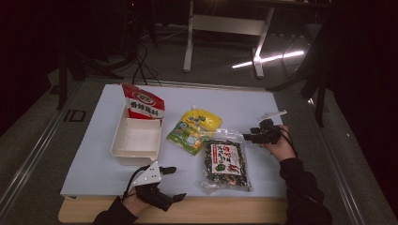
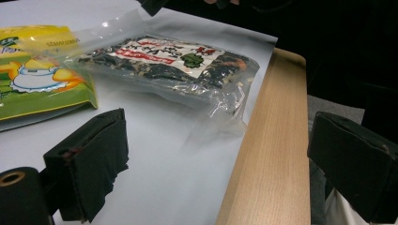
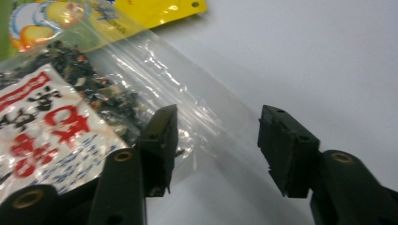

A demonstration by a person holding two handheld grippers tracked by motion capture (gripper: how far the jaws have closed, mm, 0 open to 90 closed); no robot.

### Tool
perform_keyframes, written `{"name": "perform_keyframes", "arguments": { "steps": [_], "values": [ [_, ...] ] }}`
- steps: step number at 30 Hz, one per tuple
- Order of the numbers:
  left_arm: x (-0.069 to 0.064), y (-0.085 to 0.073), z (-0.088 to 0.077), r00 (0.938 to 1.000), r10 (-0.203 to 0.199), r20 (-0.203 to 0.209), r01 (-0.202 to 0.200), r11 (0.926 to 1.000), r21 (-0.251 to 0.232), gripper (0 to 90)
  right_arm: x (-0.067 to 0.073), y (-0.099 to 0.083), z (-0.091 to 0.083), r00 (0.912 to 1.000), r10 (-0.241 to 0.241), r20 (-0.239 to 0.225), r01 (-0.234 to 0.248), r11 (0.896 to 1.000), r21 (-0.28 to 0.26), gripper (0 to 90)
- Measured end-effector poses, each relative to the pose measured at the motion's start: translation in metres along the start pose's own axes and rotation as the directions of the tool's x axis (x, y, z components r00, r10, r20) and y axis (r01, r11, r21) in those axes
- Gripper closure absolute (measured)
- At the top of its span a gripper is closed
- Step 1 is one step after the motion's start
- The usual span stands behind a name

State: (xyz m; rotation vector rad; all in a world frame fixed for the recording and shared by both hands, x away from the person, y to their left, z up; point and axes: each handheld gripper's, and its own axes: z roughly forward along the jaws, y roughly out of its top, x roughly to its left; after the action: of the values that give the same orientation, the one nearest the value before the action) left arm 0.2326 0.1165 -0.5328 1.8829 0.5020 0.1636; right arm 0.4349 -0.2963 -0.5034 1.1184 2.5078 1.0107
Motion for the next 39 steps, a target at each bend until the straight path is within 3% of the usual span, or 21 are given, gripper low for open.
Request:
{"name": "perform_keyframes", "arguments": {
  "steps": [5, 16, 22, 25, 26, 29, 33, 39],
  "values": [
    [0.000, -0.001, 0.000, 1.0000, -0.008, 0.000, 0.008, 1.0000, -0.004, 6.5, -0.008, 0.001, 0.014, 0.9998, 0.011, 0.014, -0.011, 1.000, 0.015, 38.9],
    [0.001, -0.003, -0.002, 0.9999, -0.017, 0.000, 0.017, 0.9999, 0.000, 6.4, -0.019, 0.007, 0.029, 0.9963, 0.038, -0.078, -0.034, 0.998, 0.044, 39.3],
    [0.001, -0.003, -0.002, 0.9999, -0.017, 0.002, 0.017, 0.9999, 0.003, 6.5, -0.019, 0.005, 0.035, 0.9890, 0.024, -0.146, -0.010, 0.996, 0.094, 54.3],
    [0.001, -0.003, -0.002, 0.9999, -0.015, 0.003, 0.015, 0.9999, 0.003, 6.4, -0.019, 0.007, 0.033, 0.9869, 0.023, -0.160, -0.006, 0.995, 0.104, 67.5],
    [0.001, -0.003, -0.002, 0.9999, -0.017, 0.004, 0.016, 0.9999, 0.003, 6.5, -0.018, 0.007, 0.032, 0.9881, 0.022, -0.152, -0.005, 0.994, 0.113, 76.9],
    [0.000, -0.003, -0.002, 0.9999, -0.015, 0.003, 0.015, 0.9999, 0.002, 6.5, -0.014, 0.010, 0.028, 0.9871, 0.008, -0.160, 0.013, 0.992, 0.129, 87.4],
    [0.001, -0.003, -0.002, 0.9999, -0.016, 0.002, 0.016, 0.9999, 0.002, 6.5, -0.003, 0.014, 0.022, 0.9929, -0.051, -0.108, 0.064, 0.990, 0.124, 89.5],
    [-0.001, -0.001, -0.003, 0.9999, -0.013, -0.001, 0.013, 0.9999, -0.002, 6.4, 0.006, 0.019, 0.005, 0.9936, -0.086, -0.073, 0.092, 0.993, 0.072, 89.7]
  ]
}}
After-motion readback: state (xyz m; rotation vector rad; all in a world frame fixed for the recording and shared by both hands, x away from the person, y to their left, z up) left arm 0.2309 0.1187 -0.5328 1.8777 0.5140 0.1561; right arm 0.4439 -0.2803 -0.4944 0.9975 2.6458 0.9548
